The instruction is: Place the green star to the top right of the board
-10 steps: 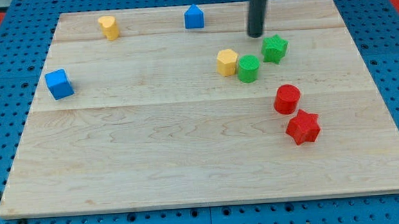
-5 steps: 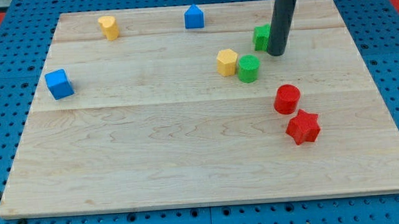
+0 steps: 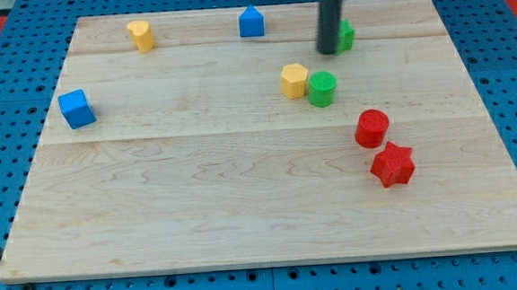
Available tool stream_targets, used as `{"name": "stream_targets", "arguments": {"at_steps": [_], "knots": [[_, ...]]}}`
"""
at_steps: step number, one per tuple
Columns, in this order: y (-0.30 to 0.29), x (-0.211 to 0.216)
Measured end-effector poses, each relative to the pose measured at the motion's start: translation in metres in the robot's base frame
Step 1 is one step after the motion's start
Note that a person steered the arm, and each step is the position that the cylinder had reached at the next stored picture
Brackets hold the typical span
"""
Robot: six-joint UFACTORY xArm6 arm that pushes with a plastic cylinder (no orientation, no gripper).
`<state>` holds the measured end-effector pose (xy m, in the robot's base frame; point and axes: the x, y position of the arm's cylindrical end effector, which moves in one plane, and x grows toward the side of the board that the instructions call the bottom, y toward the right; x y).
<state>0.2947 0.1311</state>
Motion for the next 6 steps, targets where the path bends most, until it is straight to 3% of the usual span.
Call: {"name": "stream_targets", "arguments": {"at_steps": [2, 3, 6], "knots": [[0.057, -0.037], [0.09, 0.01], [0.138, 0.017]]}}
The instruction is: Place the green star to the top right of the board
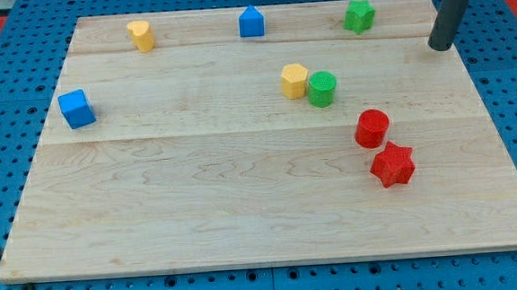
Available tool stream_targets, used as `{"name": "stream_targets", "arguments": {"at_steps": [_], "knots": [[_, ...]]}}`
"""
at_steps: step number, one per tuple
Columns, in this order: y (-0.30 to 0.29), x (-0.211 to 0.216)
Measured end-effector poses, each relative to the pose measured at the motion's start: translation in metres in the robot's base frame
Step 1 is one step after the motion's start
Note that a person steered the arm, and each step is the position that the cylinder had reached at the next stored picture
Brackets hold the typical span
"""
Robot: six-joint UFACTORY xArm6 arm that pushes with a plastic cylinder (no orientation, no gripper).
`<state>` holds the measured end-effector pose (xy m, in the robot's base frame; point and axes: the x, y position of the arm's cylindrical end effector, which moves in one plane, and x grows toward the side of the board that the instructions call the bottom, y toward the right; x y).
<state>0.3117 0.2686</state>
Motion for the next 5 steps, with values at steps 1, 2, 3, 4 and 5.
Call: {"name": "stream_targets", "arguments": {"at_steps": [1, 2, 3, 4, 5], "knots": [[0.0, 0.0], [0.0, 0.001], [0.0, 0.002], [0.0, 0.002], [-0.002, 0.011]]}}
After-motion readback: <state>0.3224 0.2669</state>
